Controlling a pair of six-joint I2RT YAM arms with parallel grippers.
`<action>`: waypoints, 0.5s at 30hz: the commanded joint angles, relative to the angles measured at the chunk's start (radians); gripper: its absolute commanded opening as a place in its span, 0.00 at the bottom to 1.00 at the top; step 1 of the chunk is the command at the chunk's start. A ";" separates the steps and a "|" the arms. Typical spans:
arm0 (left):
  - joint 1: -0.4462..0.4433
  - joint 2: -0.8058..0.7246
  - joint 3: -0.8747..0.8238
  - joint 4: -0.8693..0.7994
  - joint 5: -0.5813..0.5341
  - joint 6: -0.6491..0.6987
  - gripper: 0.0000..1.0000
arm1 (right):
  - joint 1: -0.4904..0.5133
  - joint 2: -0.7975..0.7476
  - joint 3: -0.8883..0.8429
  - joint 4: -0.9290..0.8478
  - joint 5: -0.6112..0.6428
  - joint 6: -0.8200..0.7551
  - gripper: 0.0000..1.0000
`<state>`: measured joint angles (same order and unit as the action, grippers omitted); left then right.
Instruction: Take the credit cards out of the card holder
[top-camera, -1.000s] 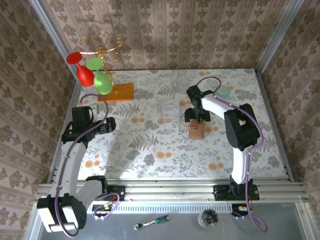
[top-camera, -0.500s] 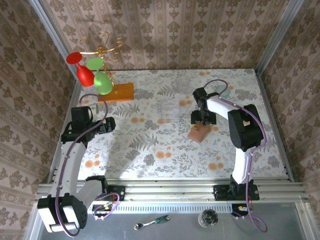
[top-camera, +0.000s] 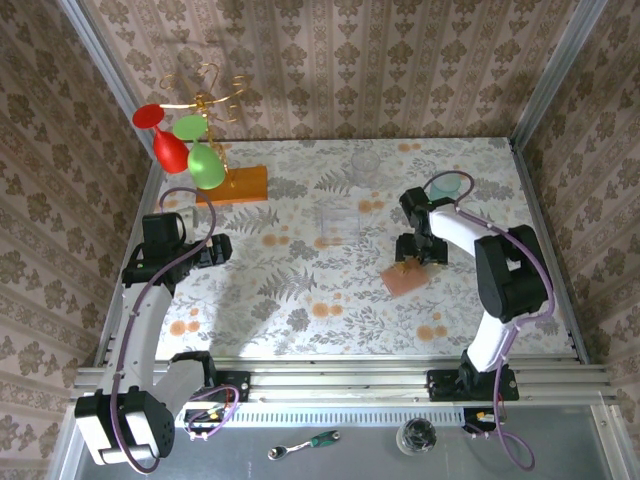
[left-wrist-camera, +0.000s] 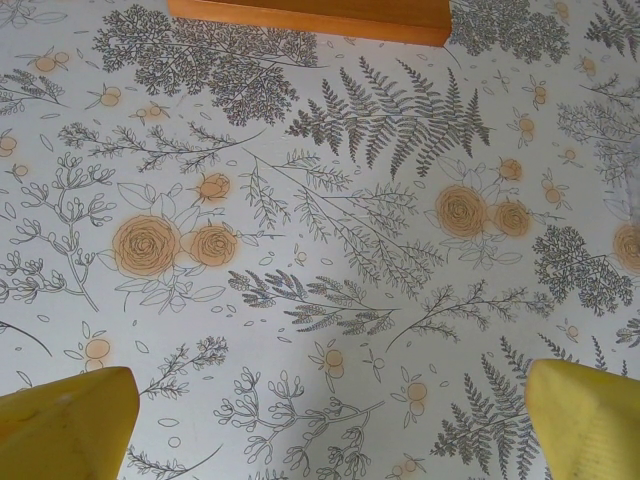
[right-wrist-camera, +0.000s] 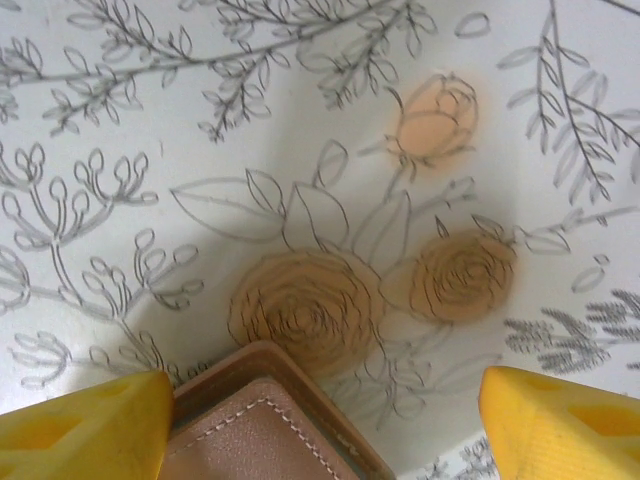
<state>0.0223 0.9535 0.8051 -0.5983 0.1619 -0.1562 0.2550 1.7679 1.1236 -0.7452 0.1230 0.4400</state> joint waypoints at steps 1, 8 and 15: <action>0.011 -0.010 0.002 0.002 0.021 0.017 1.00 | -0.004 -0.071 -0.044 -0.045 -0.005 0.041 0.81; 0.011 -0.014 0.002 0.003 0.028 0.015 1.00 | -0.005 -0.125 -0.113 -0.050 -0.018 0.062 0.76; 0.011 -0.019 0.000 0.004 0.031 0.015 1.00 | 0.003 -0.196 -0.201 -0.021 -0.097 0.099 0.72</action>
<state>0.0227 0.9535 0.8051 -0.5983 0.1753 -0.1566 0.2554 1.6127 0.9581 -0.7582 0.0841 0.5037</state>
